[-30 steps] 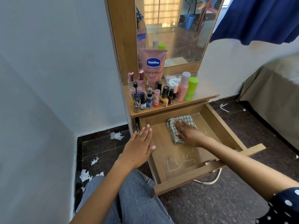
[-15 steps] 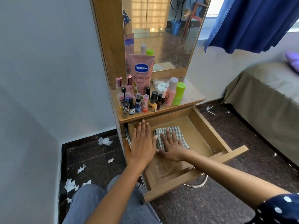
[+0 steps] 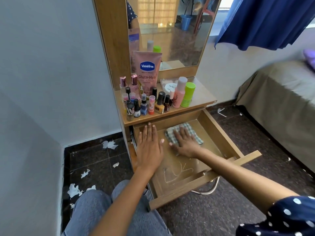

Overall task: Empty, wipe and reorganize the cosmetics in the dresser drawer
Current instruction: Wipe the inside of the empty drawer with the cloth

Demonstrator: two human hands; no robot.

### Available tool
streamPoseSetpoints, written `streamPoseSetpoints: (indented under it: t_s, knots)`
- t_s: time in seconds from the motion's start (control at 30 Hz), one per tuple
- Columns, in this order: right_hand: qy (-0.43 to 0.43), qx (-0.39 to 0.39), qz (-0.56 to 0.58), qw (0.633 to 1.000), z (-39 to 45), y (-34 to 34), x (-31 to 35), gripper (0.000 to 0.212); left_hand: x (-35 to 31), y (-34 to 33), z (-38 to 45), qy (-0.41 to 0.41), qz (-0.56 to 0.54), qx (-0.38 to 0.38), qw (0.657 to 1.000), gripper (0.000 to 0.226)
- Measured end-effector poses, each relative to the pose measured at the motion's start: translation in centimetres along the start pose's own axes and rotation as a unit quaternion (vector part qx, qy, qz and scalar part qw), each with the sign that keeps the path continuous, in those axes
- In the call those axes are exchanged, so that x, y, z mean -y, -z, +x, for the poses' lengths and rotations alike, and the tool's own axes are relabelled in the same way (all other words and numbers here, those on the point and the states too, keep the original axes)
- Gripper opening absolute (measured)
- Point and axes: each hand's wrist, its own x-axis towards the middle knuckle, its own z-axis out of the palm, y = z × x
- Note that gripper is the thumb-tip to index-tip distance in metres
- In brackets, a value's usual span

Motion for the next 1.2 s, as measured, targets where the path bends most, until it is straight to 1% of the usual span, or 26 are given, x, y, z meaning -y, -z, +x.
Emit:
streamPoseSetpoints:
  t_s: [0.07,0.13,0.23,0.37,0.47,0.57,0.63,0.8,0.93,1.2]
  knots:
    - [0.076,0.005,-0.034,0.996,-0.4,-0.8,2.2,0.069,0.0,0.0,0.0,0.0,-0.003,-0.001,1.0,0.061]
    - [0.128,0.003,-0.057,0.99,-0.4,-1.4,3.5,0.065,0.0,0.1,0.0,0.001,-0.002,-0.004,1.0,0.06]
    - [0.139,-0.012,-0.058,0.989,-0.1,-1.2,3.2,0.067,0.1,0.0,0.0,-0.004,0.004,0.001,1.0,0.06]
    - [0.106,-0.023,-0.033,0.993,0.1,-0.1,0.8,0.078,0.3,0.0,0.0,-0.008,0.012,0.004,1.0,0.06]
    - [0.049,-0.036,-0.028,0.998,0.2,1.1,-1.9,0.084,0.3,-0.2,0.0,-0.006,0.01,0.002,1.0,0.061]
    - [-0.008,-0.046,-0.025,0.999,0.7,2.1,-4.4,0.086,0.4,-0.4,0.0,-0.006,0.011,0.0,1.0,0.061]
    - [-0.017,-0.047,-0.017,0.999,1.0,2.3,-4.9,0.086,0.4,-0.4,-0.1,-0.005,0.007,0.002,1.0,0.061]
    - [-0.048,-0.073,-0.008,0.996,1.0,2.6,-4.7,0.092,0.4,-0.2,-0.1,-0.007,0.001,0.002,1.0,0.06]
    - [-0.104,-0.079,-0.005,0.991,0.8,2.6,-3.3,0.103,0.5,-0.1,-0.1,-0.004,0.004,0.004,1.0,0.059]
    - [-0.186,-0.023,-0.035,0.982,-3.1,1.7,-2.5,0.111,0.6,-0.4,-0.1,-0.008,0.0,-0.003,1.0,0.058]
